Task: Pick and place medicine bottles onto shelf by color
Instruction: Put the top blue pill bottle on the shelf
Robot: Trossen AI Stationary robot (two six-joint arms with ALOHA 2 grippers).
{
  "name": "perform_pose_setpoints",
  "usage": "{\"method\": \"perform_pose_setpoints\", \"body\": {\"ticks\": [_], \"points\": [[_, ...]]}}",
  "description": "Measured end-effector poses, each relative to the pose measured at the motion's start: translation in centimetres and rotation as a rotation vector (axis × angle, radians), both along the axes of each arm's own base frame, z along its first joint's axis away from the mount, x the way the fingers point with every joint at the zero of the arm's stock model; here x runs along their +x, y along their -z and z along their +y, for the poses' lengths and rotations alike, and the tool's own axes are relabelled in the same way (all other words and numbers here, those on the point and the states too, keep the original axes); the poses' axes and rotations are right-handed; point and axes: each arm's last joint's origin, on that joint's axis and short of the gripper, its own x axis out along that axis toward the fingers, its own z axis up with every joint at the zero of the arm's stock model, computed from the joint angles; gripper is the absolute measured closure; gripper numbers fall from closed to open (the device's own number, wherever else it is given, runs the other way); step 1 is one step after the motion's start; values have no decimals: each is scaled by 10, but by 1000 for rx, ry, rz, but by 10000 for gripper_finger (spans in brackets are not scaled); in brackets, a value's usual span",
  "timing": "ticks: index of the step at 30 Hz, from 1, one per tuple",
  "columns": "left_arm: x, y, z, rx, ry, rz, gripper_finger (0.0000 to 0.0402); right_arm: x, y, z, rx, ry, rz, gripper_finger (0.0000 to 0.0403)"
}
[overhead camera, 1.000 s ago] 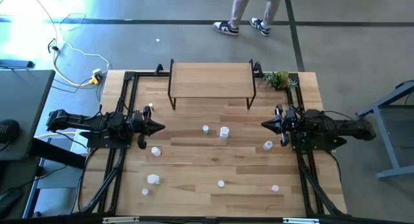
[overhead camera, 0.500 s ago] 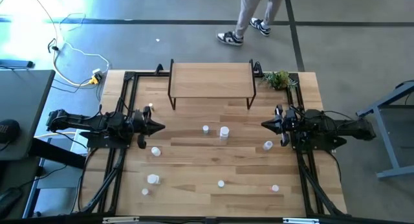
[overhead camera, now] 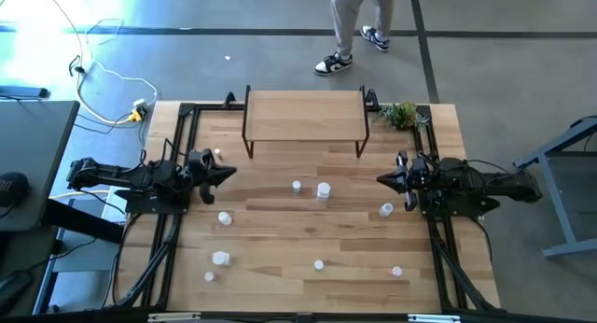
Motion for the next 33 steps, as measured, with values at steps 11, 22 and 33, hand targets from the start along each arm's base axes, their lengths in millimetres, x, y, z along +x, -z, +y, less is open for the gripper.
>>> {"method": "perform_pose_setpoints", "body": {"ticks": [11,22,33], "points": [[-1,-11,1,-20,-32,-121,401,0,0,0,0,0,0,402],[-1,-11,1,-19,-39,-120,401,0,0,0,0,0,0,402],[-2,-13,1,-35,-27,-146,401,0,0,0,0,0,0,402]]}}
